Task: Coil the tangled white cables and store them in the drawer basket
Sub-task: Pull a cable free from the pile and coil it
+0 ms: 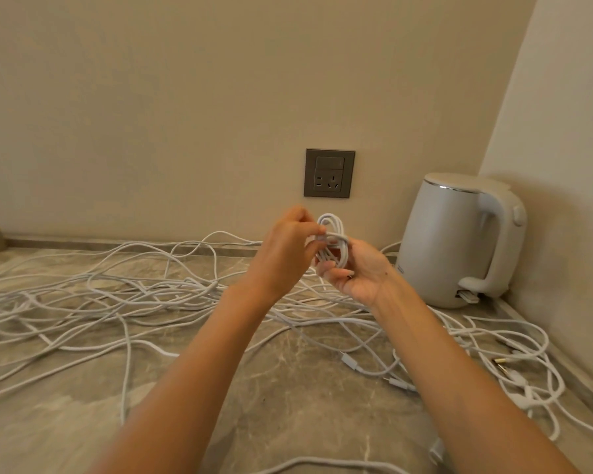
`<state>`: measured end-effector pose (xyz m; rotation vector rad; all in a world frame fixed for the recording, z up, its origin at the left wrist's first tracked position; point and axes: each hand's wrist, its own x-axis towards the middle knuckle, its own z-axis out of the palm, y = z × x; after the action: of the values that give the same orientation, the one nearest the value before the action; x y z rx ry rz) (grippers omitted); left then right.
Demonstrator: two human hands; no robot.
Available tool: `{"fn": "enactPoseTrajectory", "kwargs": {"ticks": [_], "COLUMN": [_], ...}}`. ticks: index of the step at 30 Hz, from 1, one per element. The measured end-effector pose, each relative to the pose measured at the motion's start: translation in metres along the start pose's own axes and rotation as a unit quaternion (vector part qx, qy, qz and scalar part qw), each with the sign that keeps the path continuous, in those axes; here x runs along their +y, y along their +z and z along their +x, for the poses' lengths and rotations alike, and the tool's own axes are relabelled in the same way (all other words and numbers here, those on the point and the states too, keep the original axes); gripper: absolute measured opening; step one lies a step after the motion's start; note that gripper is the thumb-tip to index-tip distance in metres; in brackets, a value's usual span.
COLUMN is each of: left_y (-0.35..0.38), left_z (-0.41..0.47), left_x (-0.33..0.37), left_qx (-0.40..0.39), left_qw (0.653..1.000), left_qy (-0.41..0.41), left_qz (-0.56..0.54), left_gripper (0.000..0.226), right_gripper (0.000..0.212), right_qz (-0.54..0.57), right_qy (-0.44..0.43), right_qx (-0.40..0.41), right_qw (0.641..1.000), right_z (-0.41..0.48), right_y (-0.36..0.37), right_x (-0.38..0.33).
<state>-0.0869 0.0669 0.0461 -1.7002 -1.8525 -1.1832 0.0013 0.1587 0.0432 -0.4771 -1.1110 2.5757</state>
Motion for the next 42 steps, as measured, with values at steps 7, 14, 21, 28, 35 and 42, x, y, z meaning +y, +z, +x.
{"fn": "enactPoseTrajectory", "kwargs": {"ticks": [7, 14, 21, 28, 35, 42], "left_y": [0.004, 0.004, 0.005, -0.002, -0.014, 0.000], "left_z": [-0.003, -0.007, -0.002, 0.002, 0.010, 0.003], "left_x": [0.003, 0.008, 0.006, -0.002, 0.004, 0.004], "left_qx": [-0.034, -0.052, 0.001, -0.037, -0.097, 0.047], "left_qw": [0.988, 0.982, 0.998, 0.994, 0.995, 0.998], "left_qy": [0.071, 0.090, 0.009, -0.055, 0.004, 0.023], "left_qz": [0.134, 0.157, 0.068, -0.087, 0.025, -0.045], "left_gripper": [0.017, 0.024, 0.021, 0.021, 0.011, 0.009], "right_gripper": [0.034, 0.038, 0.035, 0.033, 0.030, 0.045], "right_qz": [-0.020, -0.061, -0.033, -0.084, -0.119, -0.076], "right_qy": [0.011, -0.008, -0.004, 0.051, 0.074, 0.086], "right_qx": [0.006, 0.022, 0.012, 0.006, 0.006, -0.045], "right_qw": [1.000, 0.998, 0.999, 0.995, 0.990, 0.992], "right_z": [-0.001, -0.001, 0.000, -0.001, 0.001, 0.001], "right_y": [-0.004, 0.000, -0.004, -0.010, -0.011, -0.010], "right_x": [0.002, 0.004, -0.002, -0.006, -0.002, -0.003]}}
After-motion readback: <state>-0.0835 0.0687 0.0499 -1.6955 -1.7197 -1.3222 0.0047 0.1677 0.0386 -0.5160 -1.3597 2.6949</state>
